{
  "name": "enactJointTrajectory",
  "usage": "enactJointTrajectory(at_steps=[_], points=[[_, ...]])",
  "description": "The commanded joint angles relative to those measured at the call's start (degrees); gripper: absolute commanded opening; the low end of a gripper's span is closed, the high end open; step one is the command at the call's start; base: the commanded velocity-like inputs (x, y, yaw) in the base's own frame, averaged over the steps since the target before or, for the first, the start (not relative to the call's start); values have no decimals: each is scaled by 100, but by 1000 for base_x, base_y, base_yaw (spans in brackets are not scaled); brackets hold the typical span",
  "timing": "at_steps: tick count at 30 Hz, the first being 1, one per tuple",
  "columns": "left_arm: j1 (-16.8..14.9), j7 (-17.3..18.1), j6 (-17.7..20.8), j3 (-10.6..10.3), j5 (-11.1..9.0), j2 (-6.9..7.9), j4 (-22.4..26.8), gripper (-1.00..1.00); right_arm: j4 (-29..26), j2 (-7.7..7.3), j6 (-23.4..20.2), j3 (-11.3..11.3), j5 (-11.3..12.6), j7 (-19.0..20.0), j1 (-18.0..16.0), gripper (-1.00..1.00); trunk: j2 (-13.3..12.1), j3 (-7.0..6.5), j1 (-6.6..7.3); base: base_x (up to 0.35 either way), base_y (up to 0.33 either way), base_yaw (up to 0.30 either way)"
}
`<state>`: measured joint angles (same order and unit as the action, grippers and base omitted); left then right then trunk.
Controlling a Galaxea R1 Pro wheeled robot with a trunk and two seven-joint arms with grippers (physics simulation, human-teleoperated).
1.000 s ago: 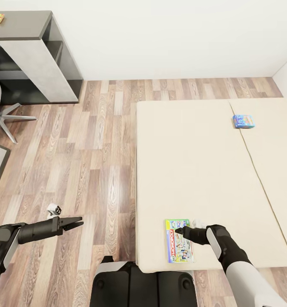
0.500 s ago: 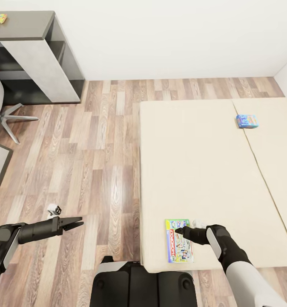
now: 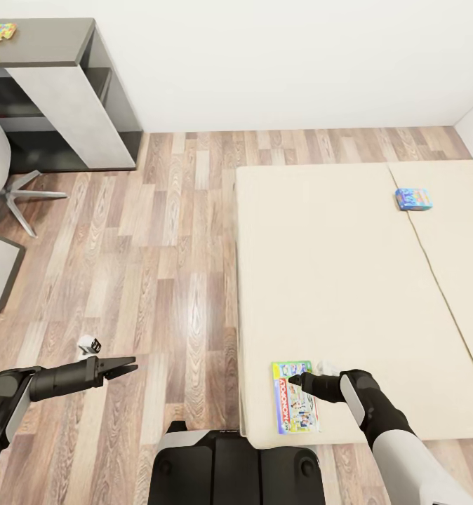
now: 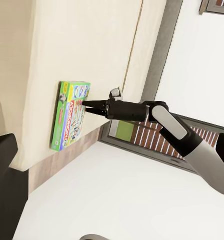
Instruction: Put all the toys in the child's room - the three board games (two on the bed and one on the table), the two jigsaw puzzles on the table, and the tennis ball on the table - inside the toy box on the table in the child's room.
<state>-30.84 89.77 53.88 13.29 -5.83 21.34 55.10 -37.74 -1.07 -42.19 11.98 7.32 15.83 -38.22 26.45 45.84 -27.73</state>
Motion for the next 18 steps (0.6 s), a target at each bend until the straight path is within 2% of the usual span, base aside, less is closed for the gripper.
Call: enactJointTrajectory(at_steps=[1, 18], points=[[-1, 23, 61, -1, 3, 2, 1, 100, -5, 1, -35, 15, 32, 0, -1, 100, 8, 5, -3, 0, 21, 0], [-1, 23, 58, -1, 3, 2, 1, 100, -5, 1, -35, 15, 33, 0, -1, 100, 8, 5, -3, 0, 2, 0]])
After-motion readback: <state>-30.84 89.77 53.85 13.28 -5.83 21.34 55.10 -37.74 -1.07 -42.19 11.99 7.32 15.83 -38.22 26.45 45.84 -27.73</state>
